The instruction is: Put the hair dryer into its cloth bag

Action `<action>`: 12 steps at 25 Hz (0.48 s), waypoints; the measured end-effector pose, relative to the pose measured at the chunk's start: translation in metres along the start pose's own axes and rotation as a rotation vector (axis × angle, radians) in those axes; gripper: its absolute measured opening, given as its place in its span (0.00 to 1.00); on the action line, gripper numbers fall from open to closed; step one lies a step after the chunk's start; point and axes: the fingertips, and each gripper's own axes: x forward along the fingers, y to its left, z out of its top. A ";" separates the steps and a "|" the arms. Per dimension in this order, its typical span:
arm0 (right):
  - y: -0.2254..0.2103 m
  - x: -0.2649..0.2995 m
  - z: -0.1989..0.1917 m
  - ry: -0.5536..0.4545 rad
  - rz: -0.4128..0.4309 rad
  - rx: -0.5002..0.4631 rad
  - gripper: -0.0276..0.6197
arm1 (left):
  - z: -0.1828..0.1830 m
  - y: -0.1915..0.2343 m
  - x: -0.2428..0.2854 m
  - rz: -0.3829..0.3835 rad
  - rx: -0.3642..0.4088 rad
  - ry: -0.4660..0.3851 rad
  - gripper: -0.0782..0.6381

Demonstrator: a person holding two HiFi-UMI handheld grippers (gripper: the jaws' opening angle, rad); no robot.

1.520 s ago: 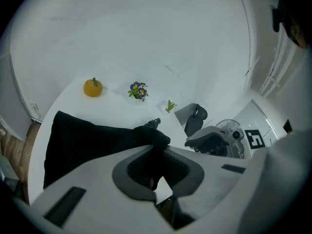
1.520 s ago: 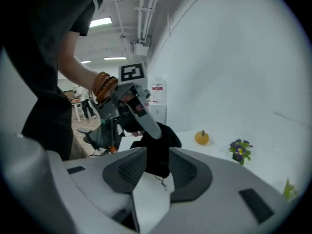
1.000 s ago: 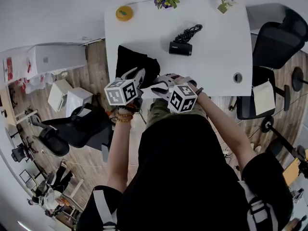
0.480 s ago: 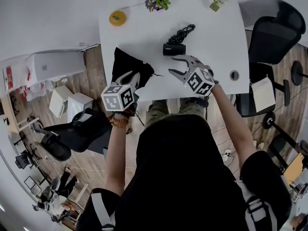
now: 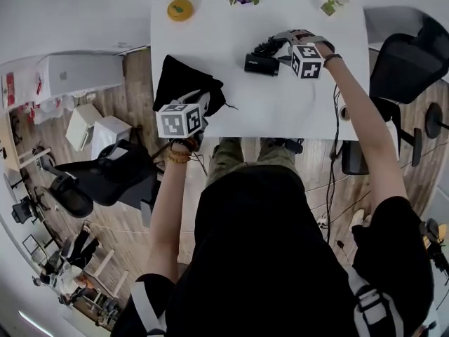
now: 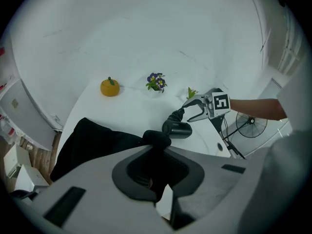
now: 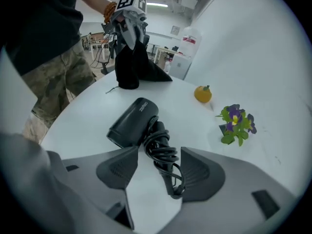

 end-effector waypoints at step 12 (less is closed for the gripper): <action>-0.004 0.056 -0.011 0.122 0.114 -0.150 0.49 | -0.017 0.018 0.028 0.056 0.011 0.001 0.16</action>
